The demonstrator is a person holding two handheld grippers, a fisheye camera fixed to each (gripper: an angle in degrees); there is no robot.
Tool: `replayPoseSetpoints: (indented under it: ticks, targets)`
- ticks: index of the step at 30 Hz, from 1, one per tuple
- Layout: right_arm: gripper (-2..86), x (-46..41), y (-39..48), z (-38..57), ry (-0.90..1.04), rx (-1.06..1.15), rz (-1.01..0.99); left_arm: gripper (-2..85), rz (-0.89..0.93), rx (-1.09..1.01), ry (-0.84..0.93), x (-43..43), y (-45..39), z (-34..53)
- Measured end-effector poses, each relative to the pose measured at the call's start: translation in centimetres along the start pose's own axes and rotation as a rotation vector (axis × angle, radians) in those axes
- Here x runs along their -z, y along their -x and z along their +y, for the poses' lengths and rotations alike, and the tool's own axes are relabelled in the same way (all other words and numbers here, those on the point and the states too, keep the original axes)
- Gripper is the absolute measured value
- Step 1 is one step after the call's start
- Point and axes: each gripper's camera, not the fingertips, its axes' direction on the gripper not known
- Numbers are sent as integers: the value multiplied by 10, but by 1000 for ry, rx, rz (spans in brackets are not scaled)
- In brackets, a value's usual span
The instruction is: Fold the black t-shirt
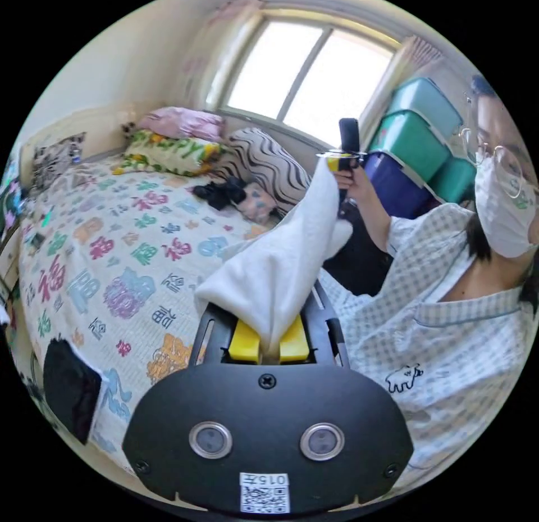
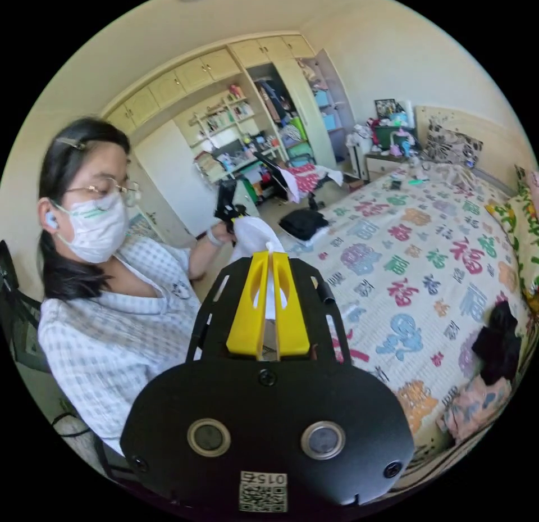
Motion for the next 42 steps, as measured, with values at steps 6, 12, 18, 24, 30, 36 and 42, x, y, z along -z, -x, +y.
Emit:
replayPoseSetpoints:
  ticks: [6,12,18,24,30,36,42]
  targets:
    - [-2,38,-22,22,-113,-150,34,-4,-17,-38,317,-91,3,-63]
    - [-2,97,26,-3,-166,-27,152,-7,-248,-151,558,-142,-25,-95]
    - [-1,153,74,-9,-267,22,277,-9,-435,-69,415,-146,-26,-95]
    - [0,165,97,-3,-277,2,311,-9,-490,-58,229,-153,-37,-100]
    - [6,152,45,-8,-197,-167,480,-9,-597,-26,230,-223,-2,-110]
    - [44,74,-112,25,89,-556,533,-4,-808,180,161,-334,87,-93]
    - [74,-60,-45,86,417,-189,186,38,-274,-18,203,-425,23,17]
